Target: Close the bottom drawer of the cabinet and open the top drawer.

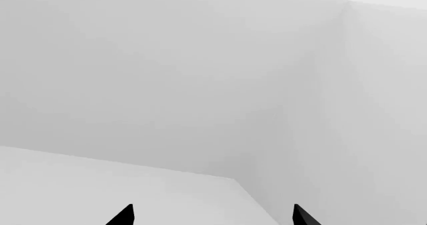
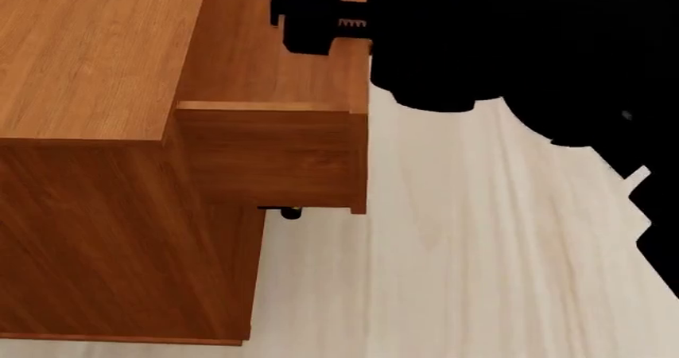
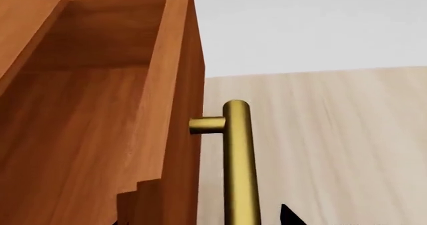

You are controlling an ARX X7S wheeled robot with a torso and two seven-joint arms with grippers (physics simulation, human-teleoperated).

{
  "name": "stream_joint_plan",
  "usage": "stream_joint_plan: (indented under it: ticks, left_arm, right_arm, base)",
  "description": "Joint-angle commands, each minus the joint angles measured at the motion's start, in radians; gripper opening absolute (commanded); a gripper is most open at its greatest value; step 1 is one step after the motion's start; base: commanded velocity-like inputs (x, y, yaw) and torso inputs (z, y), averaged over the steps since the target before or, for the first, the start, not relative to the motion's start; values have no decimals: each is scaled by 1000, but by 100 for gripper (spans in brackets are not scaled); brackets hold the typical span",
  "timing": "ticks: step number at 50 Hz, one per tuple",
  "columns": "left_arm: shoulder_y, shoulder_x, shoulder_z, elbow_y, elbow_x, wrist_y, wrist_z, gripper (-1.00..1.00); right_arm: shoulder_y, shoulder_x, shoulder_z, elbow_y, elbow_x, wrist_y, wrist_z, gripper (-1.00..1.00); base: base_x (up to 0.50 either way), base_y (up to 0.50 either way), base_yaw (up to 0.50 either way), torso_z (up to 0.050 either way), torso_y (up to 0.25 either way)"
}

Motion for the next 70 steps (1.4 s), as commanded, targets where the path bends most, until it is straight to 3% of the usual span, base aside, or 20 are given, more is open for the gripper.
stream_joint_plan:
  ticks: [1, 16, 29, 70]
  left_arm:
    - [-3, -5, 1, 6, -5, -8, -7, 100]
    - [-4, -7, 3, 5, -7, -7, -10, 100]
    - [-3, -10, 6, 10, -4, -10, -16, 100]
    - [2, -9, 13, -7, 0, 6, -14, 100]
  right_arm:
    - [-16, -19, -126, 174, -87, 94, 29, 100]
    - [29, 10, -193, 235, -125, 176, 126, 100]
    - [32, 131, -201, 139, -105, 212, 223, 100]
    - [87, 386, -204, 123, -73, 279, 357, 100]
  base:
    - [13, 0, 0, 0, 0]
    - [5, 0, 0, 0, -8]
    - [1, 0, -3, 0, -3]
    - [0, 0, -5, 0, 4]
